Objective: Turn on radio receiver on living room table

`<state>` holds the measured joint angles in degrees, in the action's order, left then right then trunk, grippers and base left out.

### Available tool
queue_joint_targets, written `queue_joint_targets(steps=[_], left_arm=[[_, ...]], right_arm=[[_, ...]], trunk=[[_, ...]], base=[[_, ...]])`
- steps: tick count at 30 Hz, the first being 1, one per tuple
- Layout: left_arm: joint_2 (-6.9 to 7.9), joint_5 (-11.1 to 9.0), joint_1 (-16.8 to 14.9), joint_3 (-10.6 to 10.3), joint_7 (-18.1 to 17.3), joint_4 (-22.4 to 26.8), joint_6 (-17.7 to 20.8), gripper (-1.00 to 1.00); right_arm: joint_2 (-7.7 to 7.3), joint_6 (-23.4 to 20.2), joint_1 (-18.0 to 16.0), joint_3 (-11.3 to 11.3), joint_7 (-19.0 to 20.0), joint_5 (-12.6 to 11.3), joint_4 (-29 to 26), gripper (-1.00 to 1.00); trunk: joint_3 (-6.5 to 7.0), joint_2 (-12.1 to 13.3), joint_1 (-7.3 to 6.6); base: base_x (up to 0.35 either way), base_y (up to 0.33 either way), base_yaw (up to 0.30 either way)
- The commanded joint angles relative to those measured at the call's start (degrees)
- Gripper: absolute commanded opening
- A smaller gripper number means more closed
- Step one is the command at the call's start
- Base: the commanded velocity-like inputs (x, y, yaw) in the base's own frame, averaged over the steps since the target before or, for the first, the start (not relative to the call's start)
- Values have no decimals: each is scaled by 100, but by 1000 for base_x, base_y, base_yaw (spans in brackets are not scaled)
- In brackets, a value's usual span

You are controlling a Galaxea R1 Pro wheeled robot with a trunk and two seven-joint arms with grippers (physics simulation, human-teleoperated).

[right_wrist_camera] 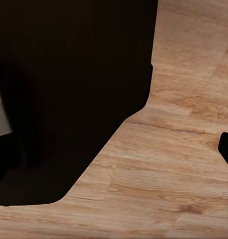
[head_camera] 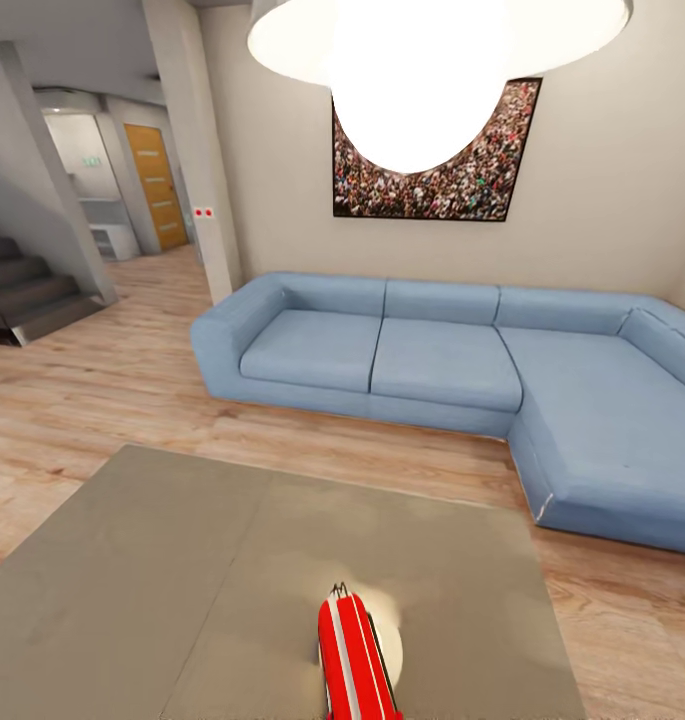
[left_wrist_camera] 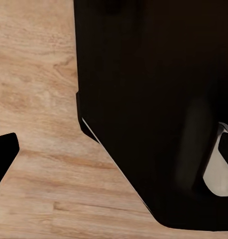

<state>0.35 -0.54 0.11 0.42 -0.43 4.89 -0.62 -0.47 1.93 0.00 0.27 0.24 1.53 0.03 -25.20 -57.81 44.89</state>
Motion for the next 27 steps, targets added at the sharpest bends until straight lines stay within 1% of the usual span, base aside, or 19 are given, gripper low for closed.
queue_joint_targets(steps=[1, 18, 27], left_arm=[[-2, -1, 0, 1, 0, 8, 0, 100], [-5, -5, 0, 8, -1, 38, 0, 100], [8, -8, 1, 11, 8, 36, 0, 100]], right_arm=[[1, 0, 0, 0, 0, -1, -1, 100], [-1, 10, 0, -22, -6, -15, -2, 100], [-6, 96, 0, -44, -6, -47, 1, 100]], trunk=[[-10, 0, 0], [-167, 0, 0], [-250, 0, 0]], base=[[0, 0, 0], [0, 0, 0], [0, 0, 0]])
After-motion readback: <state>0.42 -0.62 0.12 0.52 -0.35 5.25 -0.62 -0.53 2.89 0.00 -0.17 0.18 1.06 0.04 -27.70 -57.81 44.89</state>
